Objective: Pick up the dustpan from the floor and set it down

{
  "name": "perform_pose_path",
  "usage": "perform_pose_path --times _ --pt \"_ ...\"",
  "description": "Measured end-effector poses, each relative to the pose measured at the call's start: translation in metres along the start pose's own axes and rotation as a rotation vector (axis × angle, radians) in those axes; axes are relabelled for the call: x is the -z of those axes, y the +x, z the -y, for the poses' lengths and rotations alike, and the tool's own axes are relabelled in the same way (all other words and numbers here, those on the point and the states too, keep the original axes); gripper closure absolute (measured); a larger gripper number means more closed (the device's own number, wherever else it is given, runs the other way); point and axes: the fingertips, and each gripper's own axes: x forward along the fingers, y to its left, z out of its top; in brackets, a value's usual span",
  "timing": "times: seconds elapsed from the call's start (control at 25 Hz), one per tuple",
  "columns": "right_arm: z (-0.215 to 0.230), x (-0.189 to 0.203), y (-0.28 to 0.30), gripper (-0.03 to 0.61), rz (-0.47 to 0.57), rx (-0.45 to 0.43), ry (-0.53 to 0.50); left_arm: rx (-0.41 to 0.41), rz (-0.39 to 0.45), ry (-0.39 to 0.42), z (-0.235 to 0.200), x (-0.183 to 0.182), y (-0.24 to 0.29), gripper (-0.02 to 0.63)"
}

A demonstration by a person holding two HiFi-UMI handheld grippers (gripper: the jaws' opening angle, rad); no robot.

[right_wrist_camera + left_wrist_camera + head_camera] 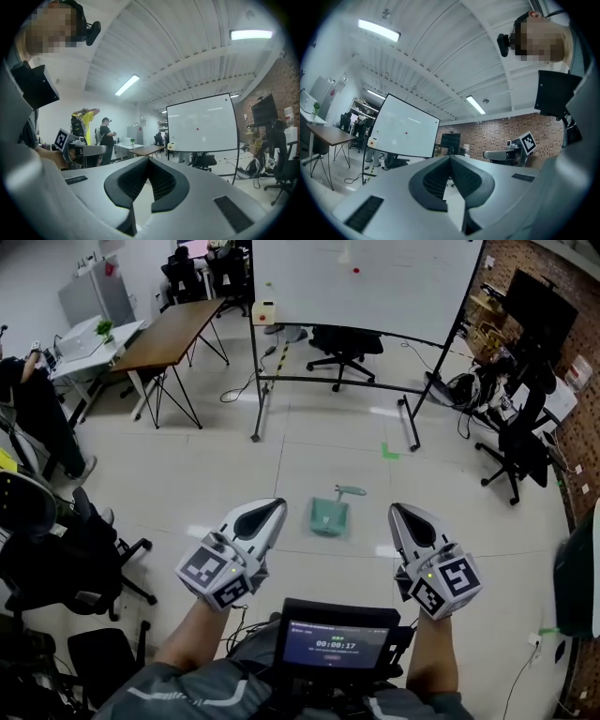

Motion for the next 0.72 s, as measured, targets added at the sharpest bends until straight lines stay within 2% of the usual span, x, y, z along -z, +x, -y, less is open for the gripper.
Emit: perform_pose_path --times 0.24,0.72 --pt "0.014 -0.019 -0.035 0.561 0.015 -0.034 -0.015 -0.017 0.014 0.01 0.037 -0.009 0.021 0.597" --pt "0.021 -0.014 -0.056 0.563 0.001 -0.076 -0.031 -0.033 0.021 -0.003 0.067 -0.004 0.034 0.597"
